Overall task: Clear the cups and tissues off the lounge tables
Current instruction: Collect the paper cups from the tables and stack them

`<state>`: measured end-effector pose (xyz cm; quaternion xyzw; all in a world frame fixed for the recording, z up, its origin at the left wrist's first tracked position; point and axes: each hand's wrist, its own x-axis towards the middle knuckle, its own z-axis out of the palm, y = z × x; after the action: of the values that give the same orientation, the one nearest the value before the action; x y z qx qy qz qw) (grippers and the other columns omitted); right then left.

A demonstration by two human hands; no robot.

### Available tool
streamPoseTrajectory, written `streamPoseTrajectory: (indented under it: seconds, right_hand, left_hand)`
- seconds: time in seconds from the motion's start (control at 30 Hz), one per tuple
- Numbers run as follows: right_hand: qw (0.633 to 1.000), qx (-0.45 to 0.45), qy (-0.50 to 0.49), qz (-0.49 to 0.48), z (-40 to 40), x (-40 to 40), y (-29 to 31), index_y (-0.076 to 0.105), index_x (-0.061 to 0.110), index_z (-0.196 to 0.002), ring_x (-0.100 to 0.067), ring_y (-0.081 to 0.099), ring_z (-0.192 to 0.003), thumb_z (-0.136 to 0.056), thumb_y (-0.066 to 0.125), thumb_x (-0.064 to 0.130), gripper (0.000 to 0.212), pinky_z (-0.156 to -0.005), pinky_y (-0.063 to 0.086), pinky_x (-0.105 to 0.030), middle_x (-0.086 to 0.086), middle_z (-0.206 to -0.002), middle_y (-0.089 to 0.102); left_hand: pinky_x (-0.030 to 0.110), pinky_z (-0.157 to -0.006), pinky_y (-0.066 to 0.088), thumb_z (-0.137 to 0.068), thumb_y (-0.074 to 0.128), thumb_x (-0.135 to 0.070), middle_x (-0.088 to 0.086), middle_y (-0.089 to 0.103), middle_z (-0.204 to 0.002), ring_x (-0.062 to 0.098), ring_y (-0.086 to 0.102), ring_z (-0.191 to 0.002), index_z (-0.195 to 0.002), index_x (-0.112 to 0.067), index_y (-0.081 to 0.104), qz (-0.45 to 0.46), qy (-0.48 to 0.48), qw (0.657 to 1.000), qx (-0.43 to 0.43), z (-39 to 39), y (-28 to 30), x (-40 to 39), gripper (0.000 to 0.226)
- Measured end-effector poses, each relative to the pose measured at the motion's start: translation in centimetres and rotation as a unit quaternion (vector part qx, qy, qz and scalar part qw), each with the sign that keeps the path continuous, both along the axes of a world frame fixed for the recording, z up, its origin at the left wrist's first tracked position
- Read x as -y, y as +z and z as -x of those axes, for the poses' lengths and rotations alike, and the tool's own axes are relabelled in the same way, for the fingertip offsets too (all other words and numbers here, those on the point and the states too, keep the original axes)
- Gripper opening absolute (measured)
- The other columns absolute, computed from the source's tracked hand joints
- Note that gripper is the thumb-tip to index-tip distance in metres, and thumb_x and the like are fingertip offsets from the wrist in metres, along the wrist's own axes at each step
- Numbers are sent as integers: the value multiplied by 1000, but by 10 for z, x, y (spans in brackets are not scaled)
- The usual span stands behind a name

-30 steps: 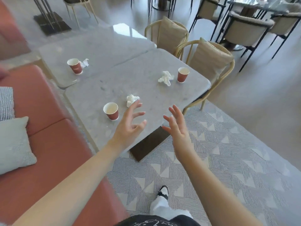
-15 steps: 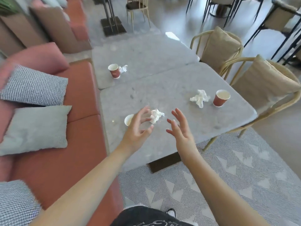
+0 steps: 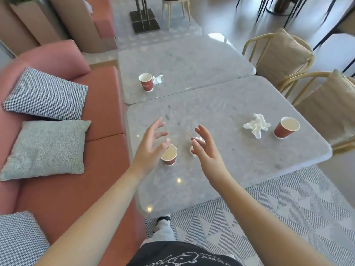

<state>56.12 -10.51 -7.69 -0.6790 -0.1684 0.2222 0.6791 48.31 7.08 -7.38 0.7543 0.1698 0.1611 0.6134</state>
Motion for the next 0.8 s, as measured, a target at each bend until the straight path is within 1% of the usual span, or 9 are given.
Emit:
streamPoseTrajectory:
  seconds: [0.13,0.2,0.3,0.4,0.47,0.57,0.67,0.73,0.8]
  right_hand:
    - [1000,-2,7,27,-16,-40,-11,35,49,-139,2,51,-130,-93,62,39,54,-96,47,-18,23,-147,42]
    - [998,12,14,55,-26,-60,-16,33,47,-141,0,48,-132,-98,64,29,56,-92,46,-12,24,-146,40]
    - [992,41,24,117,-38,-85,-26,31,38,-149,6,44,-131,-96,66,29,63,-101,47,-24,21,-149,37]
    - [983,50,35,173,-40,-100,-42,30,35,-151,5,41,-133,-94,68,33,68,-109,43,-32,20,-150,36]
    - [974,62,55,213,-39,-108,-53,28,34,-152,1,37,-137,-93,69,37,72,-114,37,-34,19,-152,34]
    - [957,97,84,259,-39,-117,-67,24,36,-154,0,27,-143,-91,70,45,78,-119,27,-32,22,-153,27]
    - [923,147,115,336,-39,-126,-82,18,32,-158,-11,18,-149,-85,71,55,93,-122,21,-37,15,-161,18]
    - [891,165,154,394,-37,-129,-92,10,37,-158,-16,11,-152,-82,68,63,100,-122,18,-40,12,-165,8]
    - [856,181,191,444,-33,-130,-103,2,40,-158,-19,2,-153,-80,66,68,104,-122,12,-41,10,-167,-2]
  left_hand:
    - [57,-107,50,-93,59,-30,-2,47,-151,8,60,-126,-155,-26,37,5,-14,1000,-22,-23,-6,-36,66]
    - [56,-106,51,-93,59,-30,-1,47,-152,10,59,-129,-157,-21,35,2,-23,999,-28,-36,-5,-59,69]
    - [54,-103,53,-87,62,-41,0,47,-152,12,57,-130,-157,-21,35,10,-35,999,-29,-56,-4,-90,77]
    - [51,-101,56,-82,60,-49,-1,48,-150,11,57,-130,-156,-22,36,10,-42,999,-31,-74,-7,-115,82]
    - [50,-100,56,-84,61,-46,1,48,-151,11,56,-131,-156,-22,36,9,-47,998,-36,-86,-13,-128,80]
    - [48,-101,56,-90,61,-32,2,48,-150,8,54,-132,-155,-24,37,14,-54,998,-43,-106,-28,-146,69]
    - [32,-98,56,-91,60,-31,-2,50,-148,2,53,-131,-152,-32,38,-13,-56,997,-52,-128,-43,-163,64]
    - [17,-90,52,-91,60,-33,-5,51,-146,1,51,-130,-153,-29,39,-52,-49,996,-58,-145,-55,-175,65]
    - [12,-88,48,-94,64,-27,-3,50,-147,2,48,-132,-153,-23,41,-93,-37,993,-61,-166,-66,-191,64]
